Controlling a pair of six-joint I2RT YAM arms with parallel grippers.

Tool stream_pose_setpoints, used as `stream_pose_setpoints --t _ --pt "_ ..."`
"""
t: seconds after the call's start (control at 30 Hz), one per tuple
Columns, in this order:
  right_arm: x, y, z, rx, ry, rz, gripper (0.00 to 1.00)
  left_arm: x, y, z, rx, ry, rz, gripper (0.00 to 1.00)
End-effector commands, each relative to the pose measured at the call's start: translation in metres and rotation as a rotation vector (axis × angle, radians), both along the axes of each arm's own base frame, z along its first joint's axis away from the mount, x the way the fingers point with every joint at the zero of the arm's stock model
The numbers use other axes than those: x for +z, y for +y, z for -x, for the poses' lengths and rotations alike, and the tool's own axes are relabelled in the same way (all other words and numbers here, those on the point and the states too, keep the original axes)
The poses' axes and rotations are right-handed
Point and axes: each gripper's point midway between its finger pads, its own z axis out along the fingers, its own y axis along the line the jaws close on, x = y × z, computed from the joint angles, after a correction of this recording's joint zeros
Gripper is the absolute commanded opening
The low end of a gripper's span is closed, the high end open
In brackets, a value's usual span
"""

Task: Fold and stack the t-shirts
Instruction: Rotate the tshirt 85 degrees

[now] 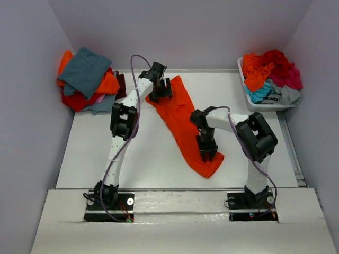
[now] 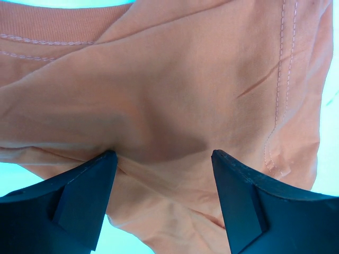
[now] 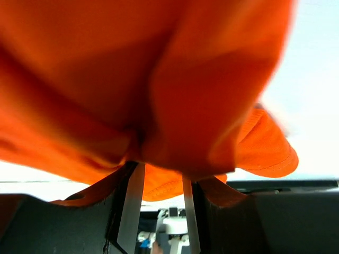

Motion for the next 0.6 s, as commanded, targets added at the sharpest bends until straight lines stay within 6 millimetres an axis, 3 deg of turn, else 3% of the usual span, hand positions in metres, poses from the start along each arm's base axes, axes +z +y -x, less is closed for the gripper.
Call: stream_pose_setpoints --t 0.0,0.27,0.57 --pt "0.012 0.033 -0.004 0.043 -0.024 -0.062 0.40 -0.028 0.009 -0.009 0.004 0.021 -0.002 0.86" --pt "0.025 0.065 0.016 0.148 0.011 -0.094 0.40 -0.027 0.019 -0.034 -0.001 -0.032 0.048 0.85" --pt "0.044 0.102 0.026 0.234 0.019 -0.171 0.40 -0.030 0.016 -0.044 -0.041 -0.057 0.108 0.85"
